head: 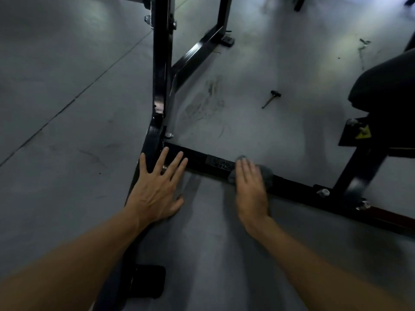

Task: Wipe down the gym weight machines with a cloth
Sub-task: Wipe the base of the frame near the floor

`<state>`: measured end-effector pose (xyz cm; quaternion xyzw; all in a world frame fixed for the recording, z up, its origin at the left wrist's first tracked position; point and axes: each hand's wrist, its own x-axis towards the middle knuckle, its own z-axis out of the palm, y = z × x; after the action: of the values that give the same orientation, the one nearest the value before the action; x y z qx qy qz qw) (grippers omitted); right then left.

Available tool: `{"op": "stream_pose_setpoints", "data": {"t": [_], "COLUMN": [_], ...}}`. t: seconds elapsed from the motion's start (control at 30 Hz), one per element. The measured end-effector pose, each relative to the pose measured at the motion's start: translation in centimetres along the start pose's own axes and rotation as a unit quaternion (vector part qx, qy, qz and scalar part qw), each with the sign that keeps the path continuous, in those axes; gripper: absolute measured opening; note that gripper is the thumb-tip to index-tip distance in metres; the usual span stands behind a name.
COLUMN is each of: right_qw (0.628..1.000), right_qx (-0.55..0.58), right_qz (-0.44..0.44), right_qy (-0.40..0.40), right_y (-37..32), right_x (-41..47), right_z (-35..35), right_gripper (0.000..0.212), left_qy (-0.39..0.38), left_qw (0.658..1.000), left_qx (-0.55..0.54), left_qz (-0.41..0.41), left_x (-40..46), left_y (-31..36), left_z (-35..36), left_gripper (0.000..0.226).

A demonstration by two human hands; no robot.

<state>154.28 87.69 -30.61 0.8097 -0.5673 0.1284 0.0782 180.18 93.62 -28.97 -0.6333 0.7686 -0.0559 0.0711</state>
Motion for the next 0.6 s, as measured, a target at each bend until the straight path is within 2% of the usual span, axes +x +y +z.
{"op": "stream_pose_setpoints", "data": {"t": [0.13,0.2,0.3,0.37,0.43,0.53,0.6], "right_qw": [0.996,0.994,0.991,0.994,0.996,0.998,0.999], "right_qx": [0.039,0.032,0.03,0.017,-0.005,-0.022,-0.017], "right_qz": [-0.082,-0.104,-0.13,-0.11,-0.089,-0.053,-0.036], "right_qy": [-0.009,-0.001,0.005,0.011,0.014,0.014,0.006], "right_y": [-6.6,-6.0,-1.1,3.5,9.1,16.2,16.8], "right_x": [3.0,3.3,1.6,-0.7,-3.4,-6.5,-6.4], "right_z": [-0.1,0.3,0.3,-0.4,-1.6,-3.7,-3.9], "right_gripper": [0.06,0.058,0.058,0.051,0.052,0.057,0.062], "left_qy": [0.011,0.015,0.02,0.024,0.023,0.067,0.088], "left_qw": [1.0,1.0,1.0,1.0,0.999,0.996,0.992], "left_qx": [-0.006,-0.002,-0.002,0.012,0.022,0.021,-0.007], "left_qz": [-0.01,-0.012,-0.012,0.001,0.009,0.054,0.087], "left_x": [0.1,0.3,0.3,0.2,-0.1,1.7,3.8], "left_y": [-0.3,-0.2,-0.5,-0.6,0.2,4.6,9.5], "left_z": [0.0,0.2,-0.1,0.1,-0.3,-2.2,-4.2], "left_gripper": [0.097,0.098,0.098,0.098,0.098,0.095,0.091]}}
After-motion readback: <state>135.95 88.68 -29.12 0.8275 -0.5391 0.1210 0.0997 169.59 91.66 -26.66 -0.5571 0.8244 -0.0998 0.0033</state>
